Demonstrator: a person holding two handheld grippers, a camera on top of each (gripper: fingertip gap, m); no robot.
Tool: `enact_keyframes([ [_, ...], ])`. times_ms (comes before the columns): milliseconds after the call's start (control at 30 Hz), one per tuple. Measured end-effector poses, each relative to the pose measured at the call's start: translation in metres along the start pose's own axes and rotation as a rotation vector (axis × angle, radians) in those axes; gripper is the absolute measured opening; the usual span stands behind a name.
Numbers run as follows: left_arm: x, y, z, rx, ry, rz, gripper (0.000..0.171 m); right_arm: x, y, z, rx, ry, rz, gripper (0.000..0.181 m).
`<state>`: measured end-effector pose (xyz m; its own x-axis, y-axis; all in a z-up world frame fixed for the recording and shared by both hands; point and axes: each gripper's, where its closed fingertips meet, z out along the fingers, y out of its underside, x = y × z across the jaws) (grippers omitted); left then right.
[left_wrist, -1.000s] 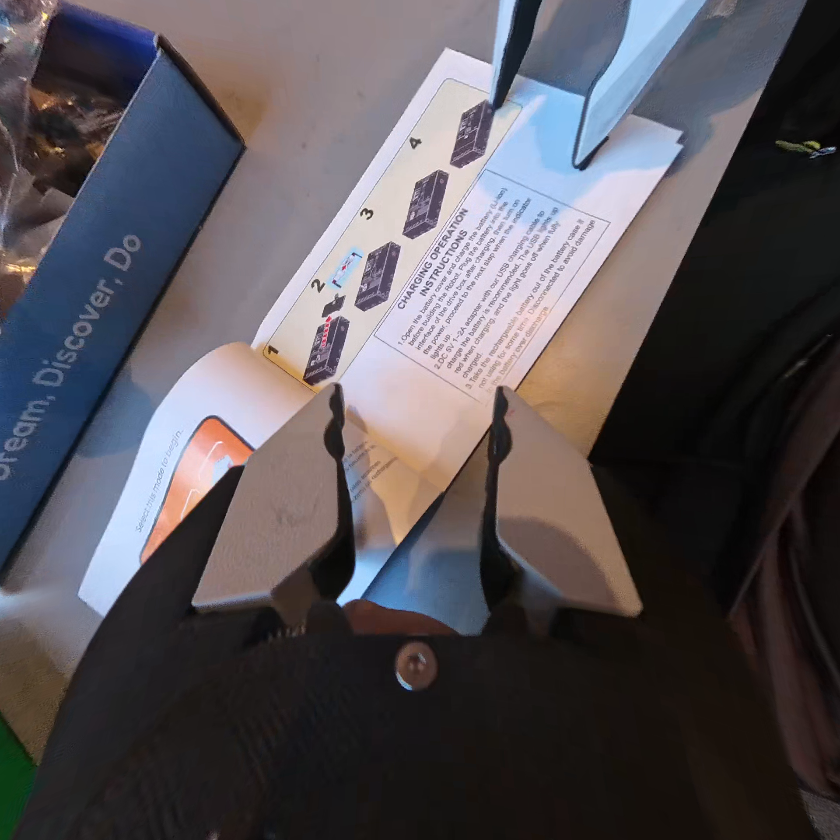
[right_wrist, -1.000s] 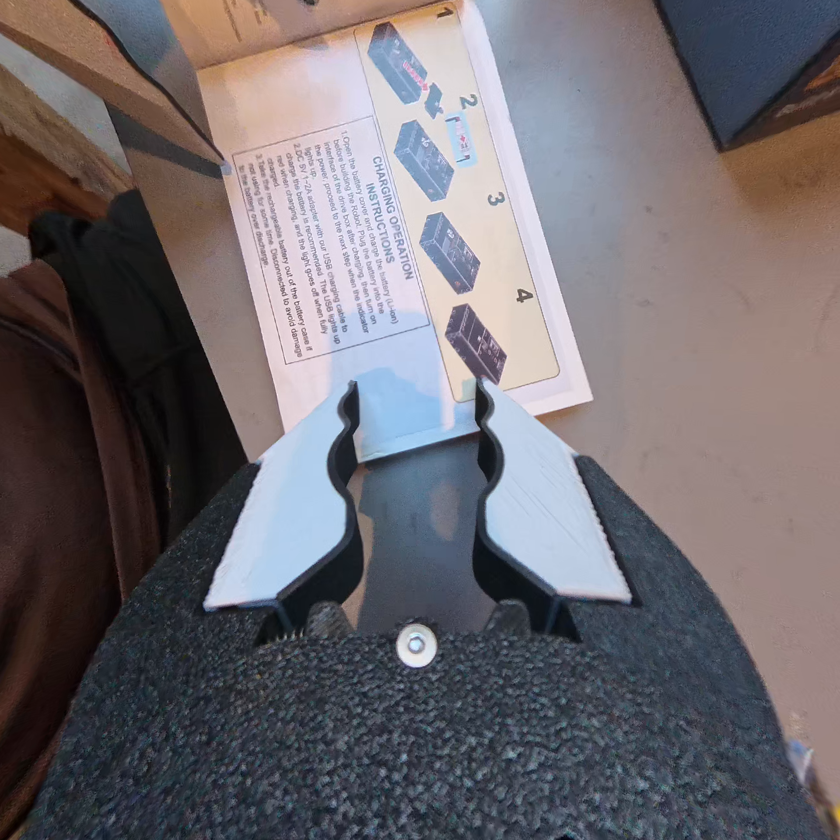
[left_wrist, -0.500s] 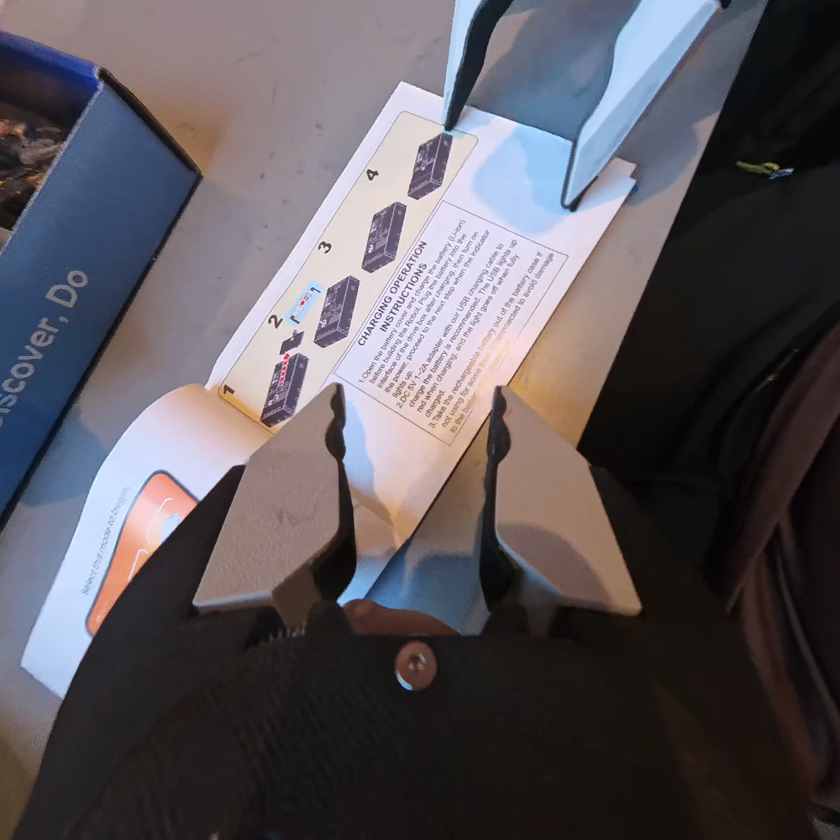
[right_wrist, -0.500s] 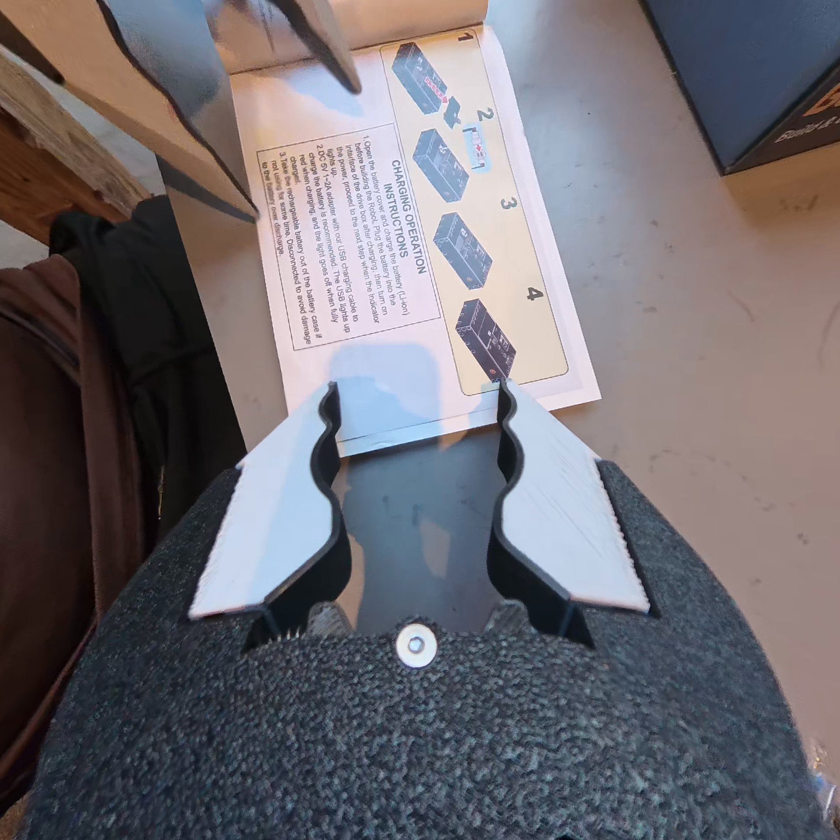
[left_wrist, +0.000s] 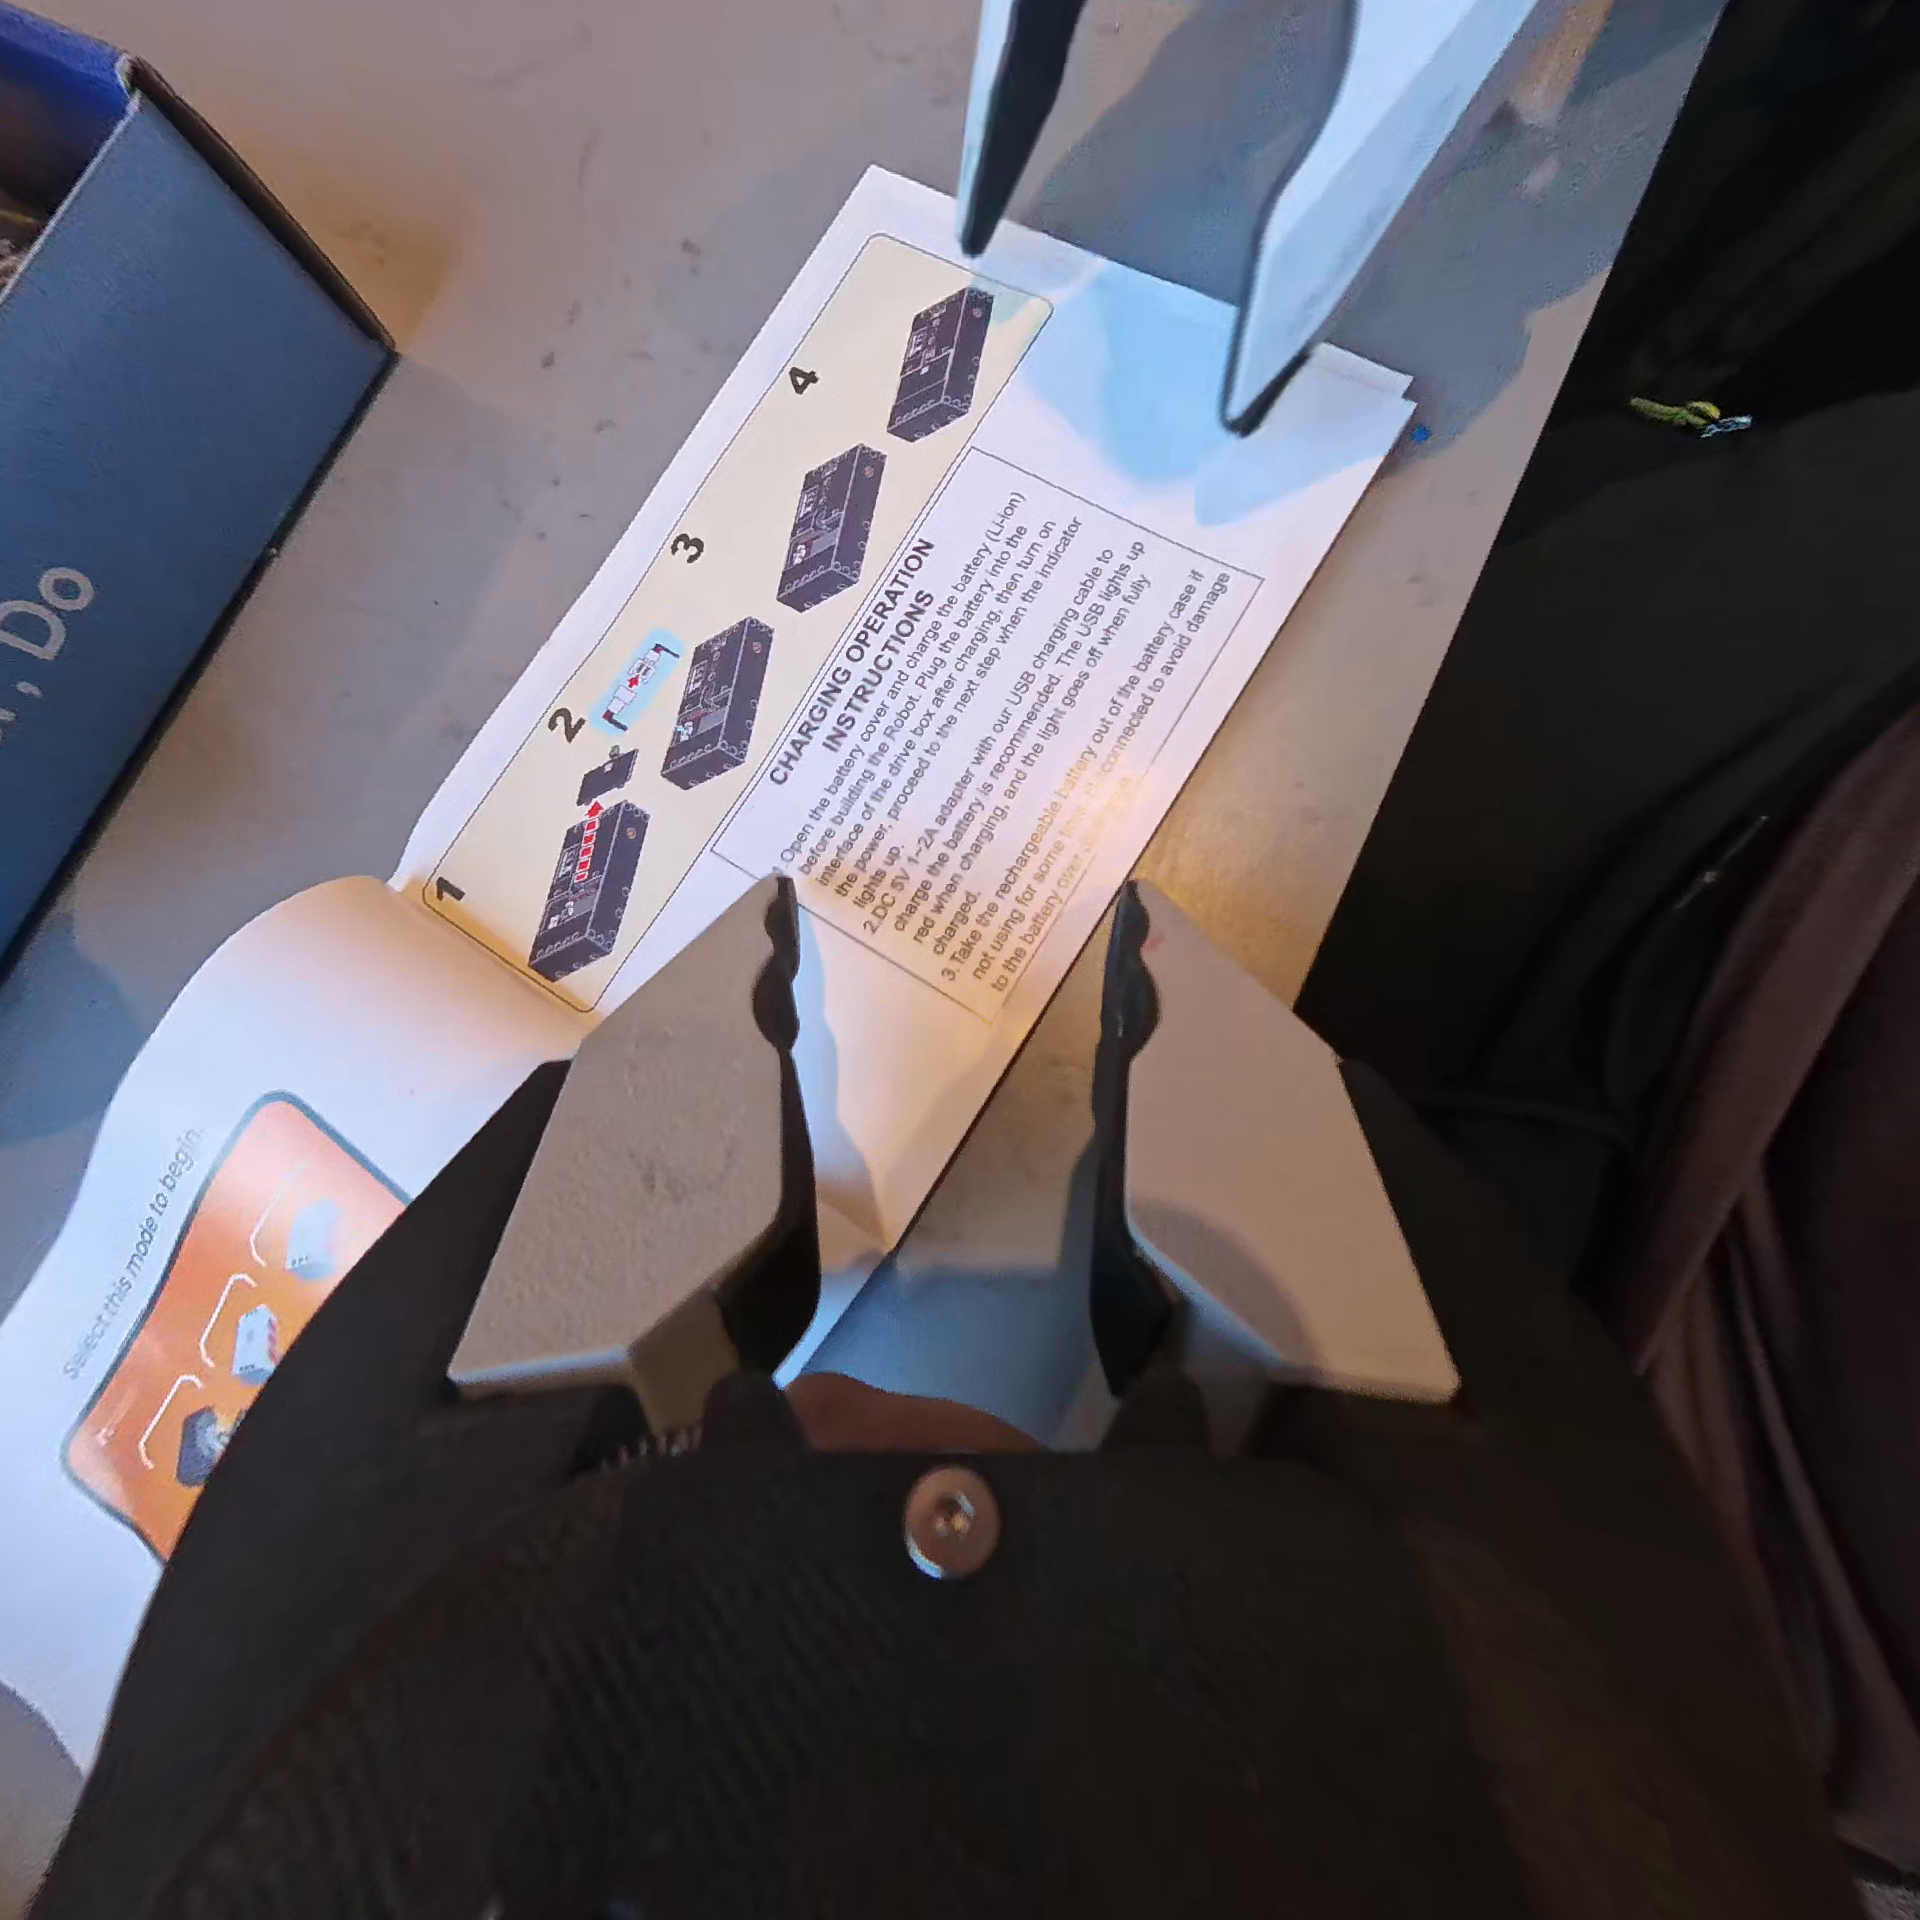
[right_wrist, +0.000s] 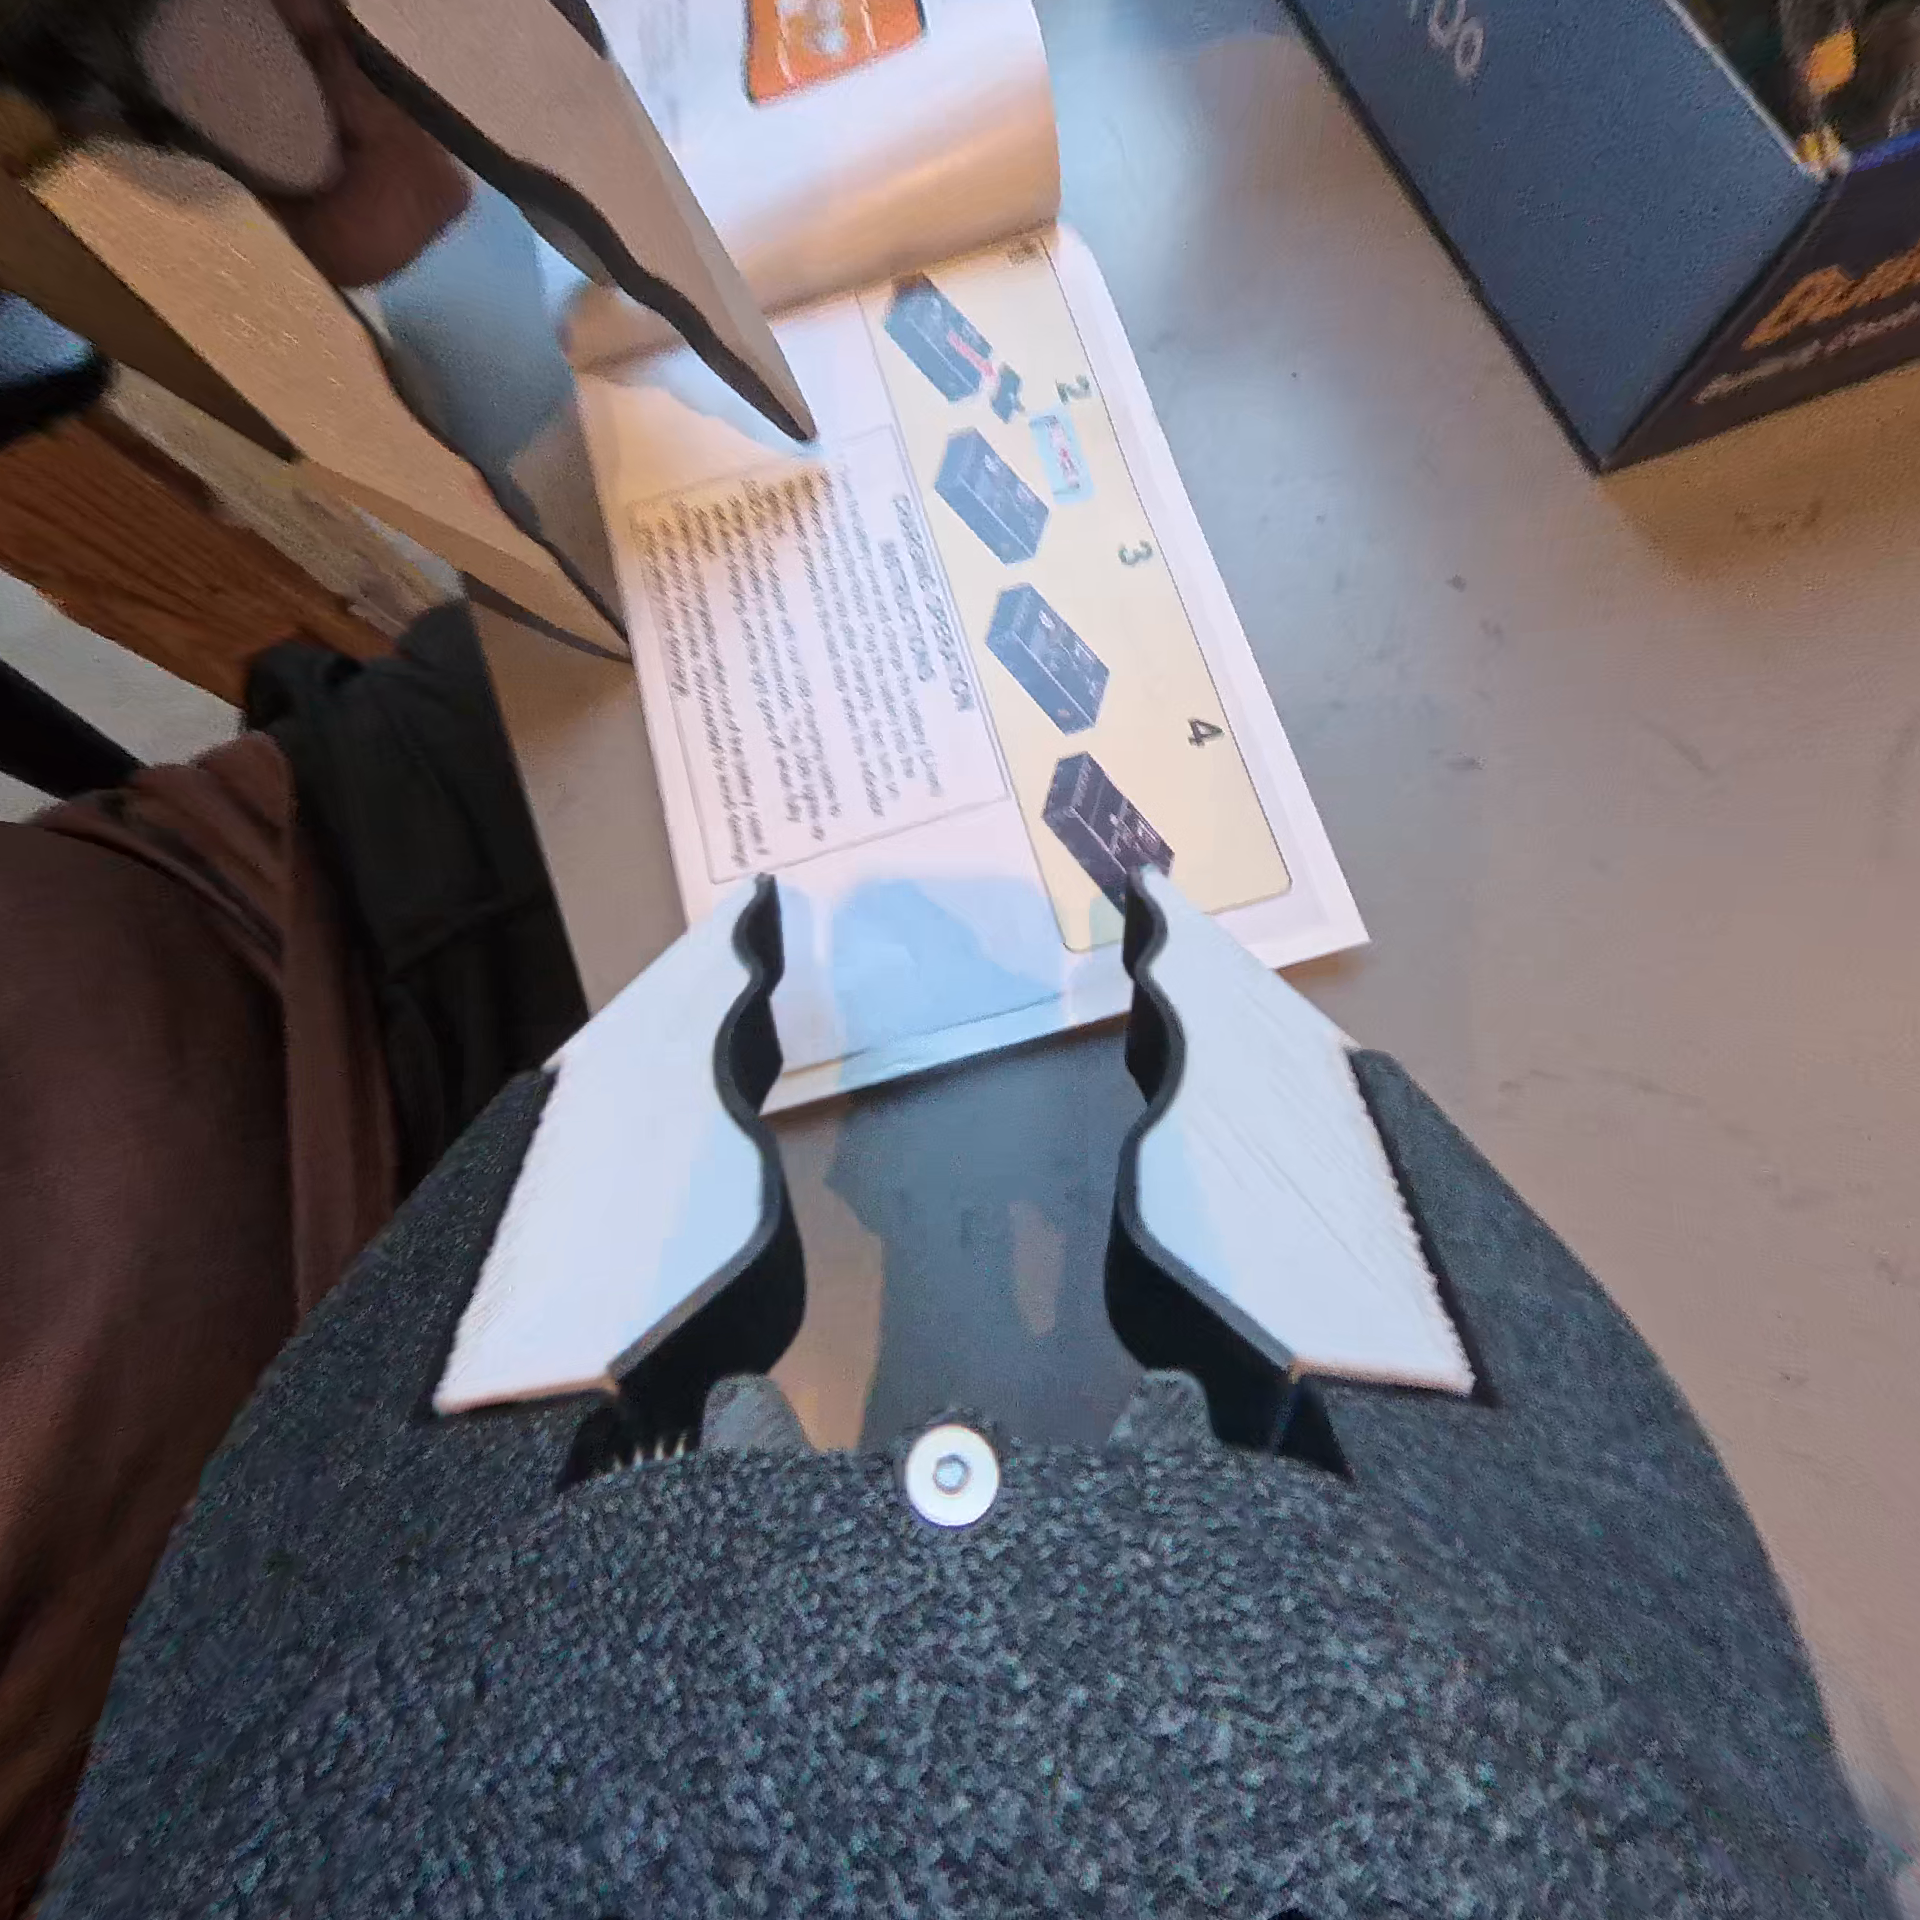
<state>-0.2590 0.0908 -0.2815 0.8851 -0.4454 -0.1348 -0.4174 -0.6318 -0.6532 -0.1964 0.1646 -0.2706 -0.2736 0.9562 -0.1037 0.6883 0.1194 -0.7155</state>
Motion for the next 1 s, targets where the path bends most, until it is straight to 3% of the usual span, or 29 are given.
enact_keyframes([
  [100, 0.000, 0.001, 0.000, 0.004, 0.007, -0.011, 0.059, -0.010, -0.007, -0.003, 0.032, -0.055, -0.005, 0.075],
  [200, -0.001, 0.001, 0.000, 0.002, 0.013, -0.021, 0.059, -0.007, 0.001, 0.003, -0.011, -0.019, -0.050, 0.080],
  [600, 0.000, 0.002, 0.000, 0.026, 0.039, -0.046, 0.059, -0.009, 0.009, 0.010, -0.083, -0.007, -0.108, 0.078],
  [733, 0.000, 0.002, 0.000, 0.031, 0.040, -0.047, 0.060, -0.024, -0.011, -0.001, 0.015, -0.086, -0.069, 0.077],
  [1000, 0.001, 0.003, 0.000, 0.027, 0.043, -0.050, 0.063, -0.012, 0.005, 0.016, -0.076, 0.001, -0.110, 0.080],
])
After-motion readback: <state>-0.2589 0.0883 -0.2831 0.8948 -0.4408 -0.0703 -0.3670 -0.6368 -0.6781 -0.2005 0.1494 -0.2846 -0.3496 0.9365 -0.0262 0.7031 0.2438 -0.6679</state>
